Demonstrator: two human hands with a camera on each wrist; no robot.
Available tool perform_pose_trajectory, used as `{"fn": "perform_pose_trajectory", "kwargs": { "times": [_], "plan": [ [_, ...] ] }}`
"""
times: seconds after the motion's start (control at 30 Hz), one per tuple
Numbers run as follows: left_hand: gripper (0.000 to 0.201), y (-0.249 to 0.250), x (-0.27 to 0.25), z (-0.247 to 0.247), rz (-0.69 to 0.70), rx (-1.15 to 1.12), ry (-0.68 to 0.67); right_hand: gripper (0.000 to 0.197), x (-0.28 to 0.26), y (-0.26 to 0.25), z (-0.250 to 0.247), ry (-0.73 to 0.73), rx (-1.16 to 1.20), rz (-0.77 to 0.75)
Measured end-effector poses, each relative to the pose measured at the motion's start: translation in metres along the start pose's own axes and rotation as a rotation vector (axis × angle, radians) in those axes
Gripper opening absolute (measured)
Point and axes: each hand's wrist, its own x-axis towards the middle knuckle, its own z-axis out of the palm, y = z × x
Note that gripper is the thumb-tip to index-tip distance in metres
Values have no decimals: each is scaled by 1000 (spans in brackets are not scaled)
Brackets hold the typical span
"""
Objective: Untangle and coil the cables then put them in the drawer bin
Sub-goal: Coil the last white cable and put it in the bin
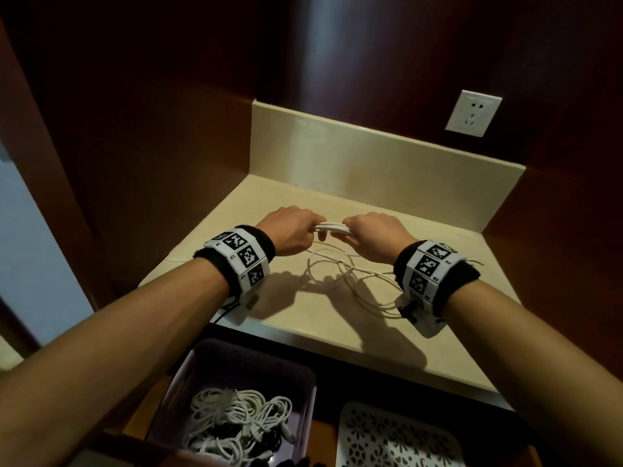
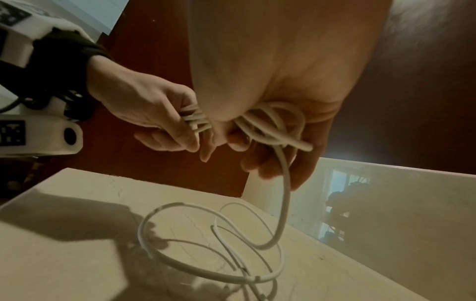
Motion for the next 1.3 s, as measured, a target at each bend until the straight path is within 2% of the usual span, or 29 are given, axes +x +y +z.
{"fn": "perform_pose_trajectory", "kwargs": {
  "times": [0.07, 0.2, 0.37, 0.43, 0.67, 0.97, 1.13, 1.3],
  "plan": [
    [27, 3, 3, 2, -6, 76, 38, 42, -2, 3, 0, 8, 20, 16],
    [14, 8, 8, 12, -12, 159, 15, 38, -5, 5, 3, -63, -5, 98],
    [22, 18, 10, 23, 1, 217, -1, 29, -11, 3, 6, -149, -31, 269],
    [27, 20, 12, 25, 14, 218, 3, 30, -12, 6, 8, -166, 59, 306],
    [52, 20, 17, 27, 7, 203, -28, 33, -13, 17, 17, -103, 672, 362],
    [64, 17, 21, 42, 15, 103, -93, 12, -19, 17, 9, -25, 873, 308],
    [53, 18, 21, 45, 0, 69, -77, 6, -19, 18, 6, 14, 867, 296],
    [26, 18, 23, 48, -38, -7, -73, 7, -20, 16, 1, 12, 801, 296]
  ]
}}
